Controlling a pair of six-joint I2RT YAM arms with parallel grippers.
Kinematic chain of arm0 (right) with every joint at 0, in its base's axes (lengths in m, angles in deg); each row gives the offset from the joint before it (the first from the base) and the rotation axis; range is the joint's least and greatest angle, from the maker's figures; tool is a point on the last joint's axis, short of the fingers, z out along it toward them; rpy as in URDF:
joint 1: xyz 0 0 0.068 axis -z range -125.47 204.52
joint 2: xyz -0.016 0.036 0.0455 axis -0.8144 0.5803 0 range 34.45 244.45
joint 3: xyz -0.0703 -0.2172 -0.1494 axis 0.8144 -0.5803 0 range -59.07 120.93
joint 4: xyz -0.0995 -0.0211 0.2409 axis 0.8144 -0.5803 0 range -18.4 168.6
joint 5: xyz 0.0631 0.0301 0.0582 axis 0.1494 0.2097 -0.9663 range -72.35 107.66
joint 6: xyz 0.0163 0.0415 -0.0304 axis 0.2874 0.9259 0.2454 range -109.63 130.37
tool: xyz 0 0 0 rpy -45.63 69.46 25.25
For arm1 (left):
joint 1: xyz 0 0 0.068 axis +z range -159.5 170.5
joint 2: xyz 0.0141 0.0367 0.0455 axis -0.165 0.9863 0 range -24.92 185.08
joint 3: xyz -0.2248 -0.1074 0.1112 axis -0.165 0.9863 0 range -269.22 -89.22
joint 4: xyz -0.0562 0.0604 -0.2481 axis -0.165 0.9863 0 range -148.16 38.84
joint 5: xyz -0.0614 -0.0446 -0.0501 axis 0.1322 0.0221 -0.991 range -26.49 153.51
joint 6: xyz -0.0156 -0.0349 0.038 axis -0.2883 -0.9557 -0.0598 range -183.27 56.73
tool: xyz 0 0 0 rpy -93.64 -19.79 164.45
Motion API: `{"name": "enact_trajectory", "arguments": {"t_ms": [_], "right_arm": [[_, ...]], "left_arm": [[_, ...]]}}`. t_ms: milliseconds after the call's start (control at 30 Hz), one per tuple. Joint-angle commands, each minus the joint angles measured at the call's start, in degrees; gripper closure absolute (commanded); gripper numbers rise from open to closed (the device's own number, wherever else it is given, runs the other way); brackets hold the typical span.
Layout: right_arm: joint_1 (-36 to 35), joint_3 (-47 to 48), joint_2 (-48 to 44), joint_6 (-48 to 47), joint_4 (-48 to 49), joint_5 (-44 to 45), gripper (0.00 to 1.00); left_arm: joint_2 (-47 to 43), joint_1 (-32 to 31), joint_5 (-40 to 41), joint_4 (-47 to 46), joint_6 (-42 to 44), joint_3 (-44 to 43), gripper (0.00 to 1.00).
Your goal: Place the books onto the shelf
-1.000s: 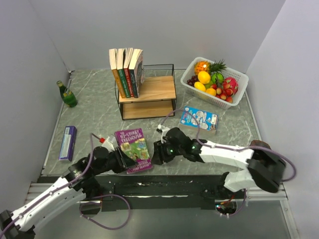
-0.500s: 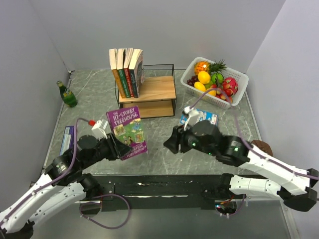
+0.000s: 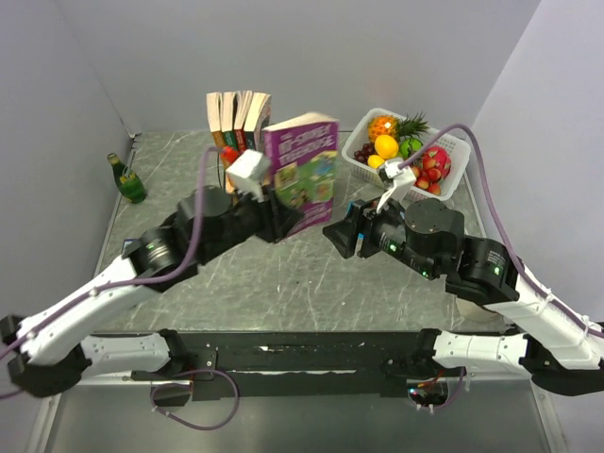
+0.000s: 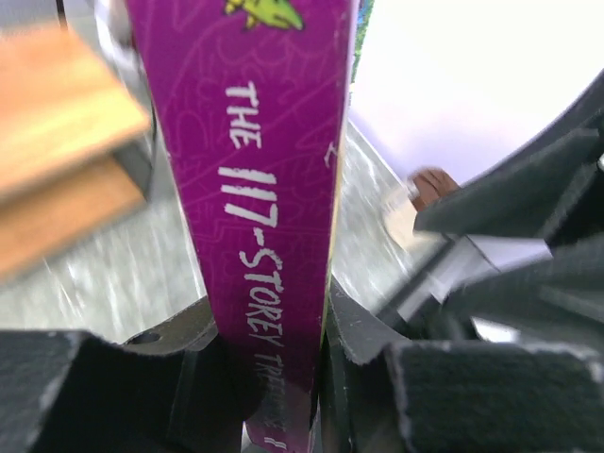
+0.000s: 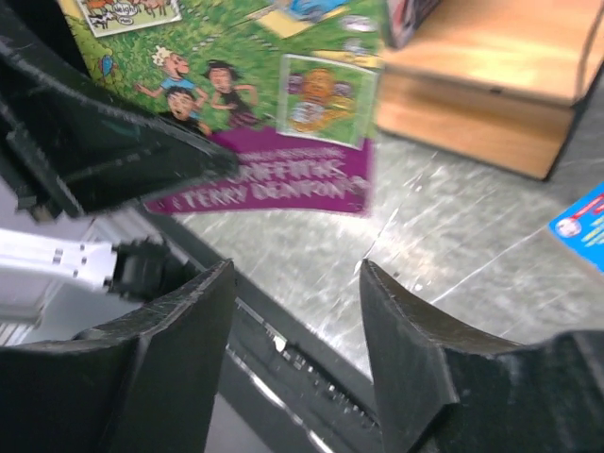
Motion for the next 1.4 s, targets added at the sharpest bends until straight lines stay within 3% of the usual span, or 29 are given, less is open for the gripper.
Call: {"name": "enact_trajectory", "arguments": {"t_ms": [0,67,100,233,367,400,567,667,1100,1367], "right_arm": [[-0.19,3.49,-0.46,-1.63,-0.08,9.51,0.35],[0.16,3.32,-0.82,-1.72,0.44,12.41,0.33],[0.34,3.15,-0.99,-1.46,0.71,14.86,0.32],[2.53,2.44,-2.22,-0.84,2.73,15.86,0.29],[3.06,4.72,-1.09,-2.42,4.75,15.06,0.26],[3.24,6.64,0.40,-2.77,4.58,15.06,0.25],[6.04,12.19,4.36,-3.83,4.40,12.17,0.24],[9.99,13.87,5.33,-2.86,5.10,8.50,0.23],[18.18,19.93,9.80,2.85,2.04,-3.56,0.10],[20.20,30.89,18.94,4.26,-3.06,-7.61,0.09]], "left_arm": [[6.73,-2.79,12.85,-10.98,12.56,-7.63,0.99],[9.10,-2.71,17.76,-14.49,13.01,-7.11,0.99],[9.64,-2.70,24.23,-15.12,12.40,-6.76,0.99],[9.47,-2.79,30.70,-25.13,15.82,0.77,0.99],[10.78,-4.46,36.50,-41.02,26.78,7.21,0.99],[11.57,-4.72,37.03,-47.06,33.68,7.74,0.99],[17.72,-6.92,38.97,-60.45,52.08,9.15,0.99],[20.71,-7.01,40.63,-69.25,57.64,10.82,0.99],[31.34,-7.45,47.84,-84.37,63.63,9.68,0.99],[32.67,-7.54,47.67,-84.47,62.14,9.06,0.99]]}}
